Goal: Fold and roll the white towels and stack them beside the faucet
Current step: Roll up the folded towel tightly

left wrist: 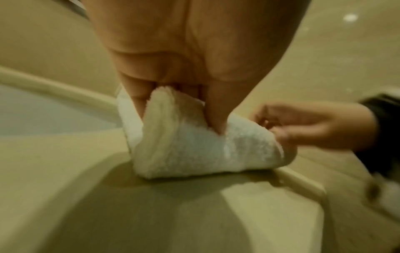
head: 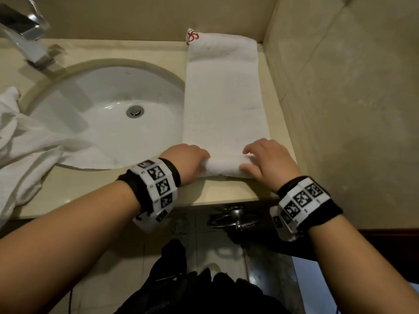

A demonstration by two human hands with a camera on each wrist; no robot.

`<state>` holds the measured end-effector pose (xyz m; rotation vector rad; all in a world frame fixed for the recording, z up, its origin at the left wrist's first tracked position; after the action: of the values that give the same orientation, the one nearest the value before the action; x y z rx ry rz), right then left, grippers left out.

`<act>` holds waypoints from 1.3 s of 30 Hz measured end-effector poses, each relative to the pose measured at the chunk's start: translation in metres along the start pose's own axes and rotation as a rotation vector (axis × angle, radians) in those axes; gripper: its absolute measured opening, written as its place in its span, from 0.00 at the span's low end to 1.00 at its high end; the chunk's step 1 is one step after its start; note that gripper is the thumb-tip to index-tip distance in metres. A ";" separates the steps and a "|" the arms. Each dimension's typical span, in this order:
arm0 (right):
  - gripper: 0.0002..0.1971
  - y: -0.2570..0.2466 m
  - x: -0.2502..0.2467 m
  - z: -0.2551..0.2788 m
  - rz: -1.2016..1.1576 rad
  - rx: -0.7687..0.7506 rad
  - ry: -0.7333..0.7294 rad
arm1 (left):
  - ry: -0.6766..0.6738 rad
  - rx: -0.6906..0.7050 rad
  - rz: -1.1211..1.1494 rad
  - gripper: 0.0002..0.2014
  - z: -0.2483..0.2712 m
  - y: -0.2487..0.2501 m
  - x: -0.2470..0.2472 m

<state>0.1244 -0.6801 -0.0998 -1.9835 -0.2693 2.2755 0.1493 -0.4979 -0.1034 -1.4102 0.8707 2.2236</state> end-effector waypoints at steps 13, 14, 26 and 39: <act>0.19 -0.009 0.020 -0.023 -0.020 0.098 -0.332 | -0.082 0.067 -0.089 0.23 0.001 0.007 0.015; 0.20 -0.010 0.014 -0.020 0.017 0.060 -0.208 | -0.079 0.059 -0.025 0.21 -0.002 0.003 0.014; 0.17 0.000 0.020 -0.013 -0.079 0.059 -0.205 | 0.037 0.229 -0.319 0.24 -0.007 0.014 0.010; 0.15 -0.013 0.026 -0.034 -0.035 0.044 -0.286 | 0.044 0.191 -0.348 0.34 -0.012 -0.004 0.008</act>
<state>0.1536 -0.6604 -0.1271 -1.6163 -0.2737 2.5151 0.1568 -0.5031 -0.1160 -1.4024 0.7618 1.8097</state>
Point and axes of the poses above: each hand's wrist, its own z-axis away from the middle knuckle, its own x-axis out of the palm, y = z × x, the point moved 5 cm from there along -z, towards the middle knuckle, and after that the axes turned 11 degrees about x, right-handed, at the moved point
